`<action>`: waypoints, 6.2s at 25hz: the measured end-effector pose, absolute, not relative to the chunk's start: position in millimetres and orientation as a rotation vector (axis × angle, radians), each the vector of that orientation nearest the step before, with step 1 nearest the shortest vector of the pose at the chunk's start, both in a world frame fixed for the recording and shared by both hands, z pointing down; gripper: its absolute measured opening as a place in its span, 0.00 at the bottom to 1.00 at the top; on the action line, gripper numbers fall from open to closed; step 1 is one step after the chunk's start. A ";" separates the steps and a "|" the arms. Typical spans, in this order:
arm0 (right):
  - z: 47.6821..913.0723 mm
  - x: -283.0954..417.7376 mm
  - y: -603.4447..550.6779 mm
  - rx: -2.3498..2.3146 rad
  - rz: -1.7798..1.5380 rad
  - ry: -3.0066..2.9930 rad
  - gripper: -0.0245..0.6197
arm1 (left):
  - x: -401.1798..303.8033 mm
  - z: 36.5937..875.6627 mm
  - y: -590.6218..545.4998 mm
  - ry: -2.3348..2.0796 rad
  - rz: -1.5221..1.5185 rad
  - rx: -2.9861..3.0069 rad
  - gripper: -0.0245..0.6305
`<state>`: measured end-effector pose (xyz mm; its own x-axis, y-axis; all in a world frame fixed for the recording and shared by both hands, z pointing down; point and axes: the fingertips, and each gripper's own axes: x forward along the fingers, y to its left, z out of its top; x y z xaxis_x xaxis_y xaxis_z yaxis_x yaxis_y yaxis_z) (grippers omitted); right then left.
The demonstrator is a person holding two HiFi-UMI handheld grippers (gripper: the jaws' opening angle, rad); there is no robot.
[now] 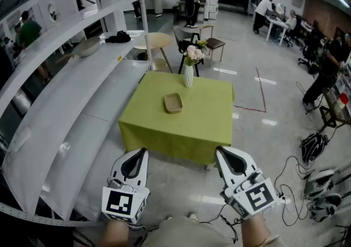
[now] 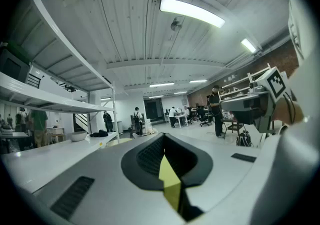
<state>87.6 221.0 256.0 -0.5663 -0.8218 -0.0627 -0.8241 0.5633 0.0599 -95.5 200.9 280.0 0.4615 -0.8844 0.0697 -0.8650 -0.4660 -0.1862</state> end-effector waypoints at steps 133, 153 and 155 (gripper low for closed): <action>713.8 28.3 -340.8 -1.631 -1.315 3.077 0.19 | -135.4 604.3 -324.2 1.615 -1.025 -2.956 0.04; 619.9 39.2 -360.0 -1.662 -1.101 2.921 0.07 | -150.7 550.1 -331.6 1.689 -0.876 -2.836 0.04; 586.6 41.1 -362.0 -1.658 -1.002 2.910 0.07 | -153.1 529.3 -333.4 1.693 -0.824 -2.800 0.04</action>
